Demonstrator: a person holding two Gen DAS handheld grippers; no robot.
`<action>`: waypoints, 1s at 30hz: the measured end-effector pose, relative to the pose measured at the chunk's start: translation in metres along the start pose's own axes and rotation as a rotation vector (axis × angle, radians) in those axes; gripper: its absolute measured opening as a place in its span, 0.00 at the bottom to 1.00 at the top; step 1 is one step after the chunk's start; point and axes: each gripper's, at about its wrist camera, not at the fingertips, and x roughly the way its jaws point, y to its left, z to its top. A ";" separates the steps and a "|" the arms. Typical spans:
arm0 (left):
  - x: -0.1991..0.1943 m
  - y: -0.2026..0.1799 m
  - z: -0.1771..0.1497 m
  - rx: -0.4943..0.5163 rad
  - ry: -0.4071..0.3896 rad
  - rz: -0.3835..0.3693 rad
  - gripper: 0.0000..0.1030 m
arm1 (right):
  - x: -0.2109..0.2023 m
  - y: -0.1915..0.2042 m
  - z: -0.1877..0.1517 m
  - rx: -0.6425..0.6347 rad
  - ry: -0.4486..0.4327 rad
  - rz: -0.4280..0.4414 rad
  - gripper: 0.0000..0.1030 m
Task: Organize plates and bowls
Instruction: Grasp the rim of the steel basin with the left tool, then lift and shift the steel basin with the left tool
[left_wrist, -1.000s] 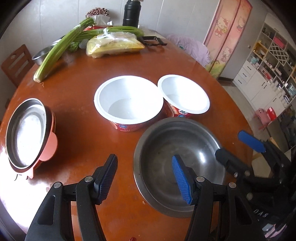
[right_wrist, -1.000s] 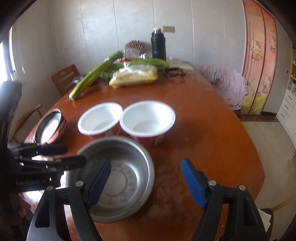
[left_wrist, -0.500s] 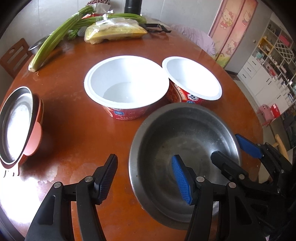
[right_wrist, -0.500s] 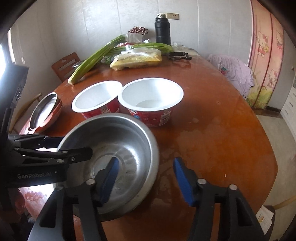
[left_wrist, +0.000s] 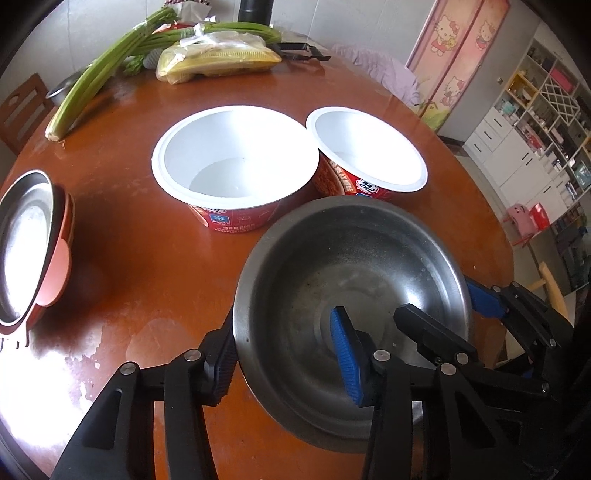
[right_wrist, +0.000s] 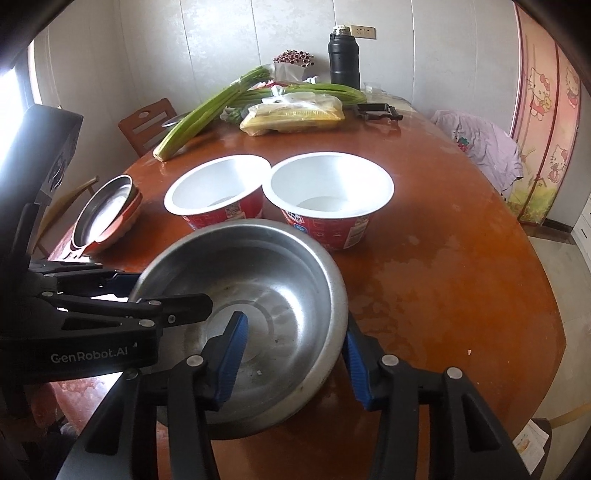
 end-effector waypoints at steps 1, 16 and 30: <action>0.000 0.001 0.000 -0.003 0.002 0.000 0.46 | -0.001 0.002 0.000 -0.003 -0.001 -0.001 0.49; -0.034 0.030 -0.023 -0.044 -0.033 0.031 0.46 | -0.015 0.040 0.001 -0.066 -0.002 0.031 0.49; -0.042 0.066 -0.041 -0.093 -0.038 0.066 0.52 | -0.008 0.084 -0.004 -0.146 0.031 0.076 0.51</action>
